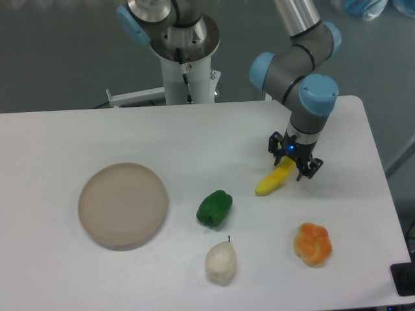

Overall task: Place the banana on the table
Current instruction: 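Open the gripper to release the banana on the table, then raise the open gripper up away from the banana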

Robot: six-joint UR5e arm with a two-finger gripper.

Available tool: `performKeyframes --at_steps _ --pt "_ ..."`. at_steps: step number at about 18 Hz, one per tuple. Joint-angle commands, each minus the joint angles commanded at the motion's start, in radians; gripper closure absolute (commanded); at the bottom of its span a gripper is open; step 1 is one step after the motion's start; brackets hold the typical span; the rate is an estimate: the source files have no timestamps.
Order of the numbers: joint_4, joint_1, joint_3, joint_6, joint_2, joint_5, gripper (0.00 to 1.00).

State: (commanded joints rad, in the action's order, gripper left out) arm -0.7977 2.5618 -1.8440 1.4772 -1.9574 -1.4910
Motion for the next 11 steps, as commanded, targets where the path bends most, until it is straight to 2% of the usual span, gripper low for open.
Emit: performKeyframes --at_steps 6,11 --pt "0.0 -0.043 0.087 -0.08 0.017 -0.002 0.0" --pt "-0.003 -0.064 0.19 -0.12 0.014 -0.009 0.0"
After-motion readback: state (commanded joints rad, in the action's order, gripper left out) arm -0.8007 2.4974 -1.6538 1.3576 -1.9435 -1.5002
